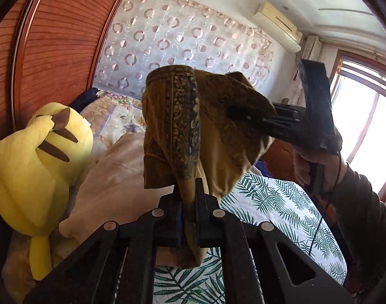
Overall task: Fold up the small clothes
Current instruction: 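Lift the folded shirt with both grippers and carry it toward the yellow plush toy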
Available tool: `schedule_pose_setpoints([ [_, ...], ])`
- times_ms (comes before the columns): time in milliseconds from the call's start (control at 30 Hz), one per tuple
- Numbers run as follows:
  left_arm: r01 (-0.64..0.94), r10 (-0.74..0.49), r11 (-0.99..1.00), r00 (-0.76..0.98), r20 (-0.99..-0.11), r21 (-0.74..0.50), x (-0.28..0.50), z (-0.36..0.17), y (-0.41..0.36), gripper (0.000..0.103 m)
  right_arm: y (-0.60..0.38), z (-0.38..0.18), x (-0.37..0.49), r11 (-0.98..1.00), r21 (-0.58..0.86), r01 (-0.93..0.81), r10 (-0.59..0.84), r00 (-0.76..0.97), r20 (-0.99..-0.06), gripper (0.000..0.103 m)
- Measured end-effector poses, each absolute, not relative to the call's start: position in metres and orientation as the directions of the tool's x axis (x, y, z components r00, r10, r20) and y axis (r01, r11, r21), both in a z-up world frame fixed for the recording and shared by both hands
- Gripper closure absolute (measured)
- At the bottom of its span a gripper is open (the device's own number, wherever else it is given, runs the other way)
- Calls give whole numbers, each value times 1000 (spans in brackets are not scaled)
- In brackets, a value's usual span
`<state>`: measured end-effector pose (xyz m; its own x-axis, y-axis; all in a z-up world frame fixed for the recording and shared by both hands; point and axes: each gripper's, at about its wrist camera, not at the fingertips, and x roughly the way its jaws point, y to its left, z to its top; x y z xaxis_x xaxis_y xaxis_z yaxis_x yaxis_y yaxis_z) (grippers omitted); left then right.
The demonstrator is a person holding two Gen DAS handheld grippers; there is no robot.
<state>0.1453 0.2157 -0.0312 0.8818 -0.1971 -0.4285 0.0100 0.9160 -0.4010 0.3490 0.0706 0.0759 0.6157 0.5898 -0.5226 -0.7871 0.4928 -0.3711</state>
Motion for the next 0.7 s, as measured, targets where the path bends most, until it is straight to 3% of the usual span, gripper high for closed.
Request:
schedule_pose_setpoints([
  [267, -13, -205, 894, 876, -436, -447, 133, -45, 227, 95, 123, 66, 367, 419, -385, -822, 603, 569, -559, 87],
  [467, -71, -151, 909, 864, -481, -412, 128, -56, 233, 95, 142, 56, 387, 428, -339, -838, 590, 543, -597, 82],
  [600, -120, -105, 917, 848, -520, -381, 127, -63, 237, 94, 145, 52, 409, 507, -308, -805, 546, 576, -608, 52],
  [700, -133, -88, 923, 842, -533, -362, 125, -64, 238, 88, 141, 55, 421, 574, -315, -756, 519, 634, -574, 42],
])
